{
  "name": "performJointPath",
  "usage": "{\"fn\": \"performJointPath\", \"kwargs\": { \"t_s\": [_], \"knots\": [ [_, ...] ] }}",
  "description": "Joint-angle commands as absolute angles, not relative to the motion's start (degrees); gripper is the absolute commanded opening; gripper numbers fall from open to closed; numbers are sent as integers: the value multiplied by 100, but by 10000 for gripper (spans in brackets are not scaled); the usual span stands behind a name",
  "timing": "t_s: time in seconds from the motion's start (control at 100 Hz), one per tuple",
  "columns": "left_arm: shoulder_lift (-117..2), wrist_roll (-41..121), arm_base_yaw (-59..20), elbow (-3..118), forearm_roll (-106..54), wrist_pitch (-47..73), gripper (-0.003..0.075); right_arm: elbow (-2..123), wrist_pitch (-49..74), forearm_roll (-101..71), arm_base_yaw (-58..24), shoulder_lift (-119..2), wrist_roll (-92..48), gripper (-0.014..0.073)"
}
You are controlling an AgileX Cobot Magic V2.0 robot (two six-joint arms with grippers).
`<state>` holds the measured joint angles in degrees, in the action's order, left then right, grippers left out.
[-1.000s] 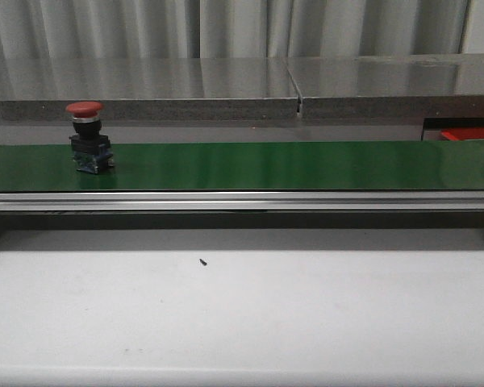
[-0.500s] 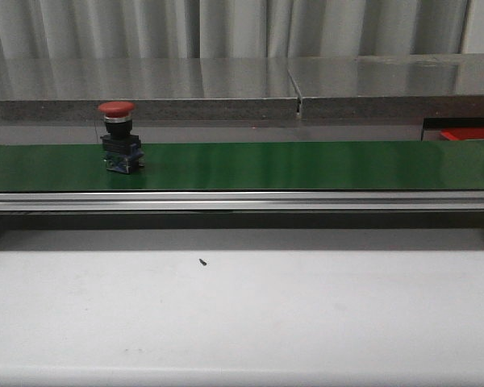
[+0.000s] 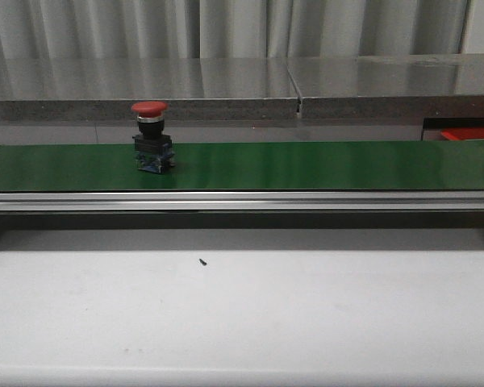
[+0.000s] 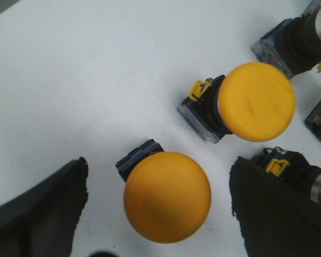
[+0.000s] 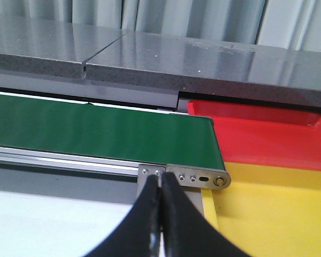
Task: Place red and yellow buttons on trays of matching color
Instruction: 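Move the left gripper over a yellow button and grasp it, then set the yellow button on the belt and open the left gripper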
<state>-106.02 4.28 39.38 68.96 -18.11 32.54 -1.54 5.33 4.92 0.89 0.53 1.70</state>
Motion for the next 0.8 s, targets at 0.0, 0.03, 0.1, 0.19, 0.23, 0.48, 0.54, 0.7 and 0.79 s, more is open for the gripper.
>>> {"fn": "performJointPath", "kwargs": {
  "t_s": [0.0,0.03,0.1,0.19,0.23,0.48,0.54,0.7,0.79],
  "knots": [
    [-10442,446,3919,7072,-1941,3108,495,-152,75,557,80,130,175,-98],
    [-10467,446,3919,7072,-1954,3117,490,-152,75,557,80,130,175,-98],
    [-10496,459,3919,7072,-1995,3122,464,-152,75,557,80,130,175,-98],
    [-10496,459,3919,7098,-1995,3122,377,-152,75,557,80,130,175,-98],
    [-10496,469,3919,7108,-1995,3122,323,-152,75,557,80,130,175,-98],
    [-10313,497,3919,7108,-1995,3234,-19,-152,75,557,80,130,175,-98],
    [-10146,509,3919,7108,-1995,3316,-19,-152,75,557,80,130,175,-98],
    [-9438,643,3679,7108,-2008,3550,-19,-152,75,557,80,130,175,-98],
    [-9066,663,3412,7108,-2008,3729,-19,-152,75,557,80,130,175,-98]
  ]
}}
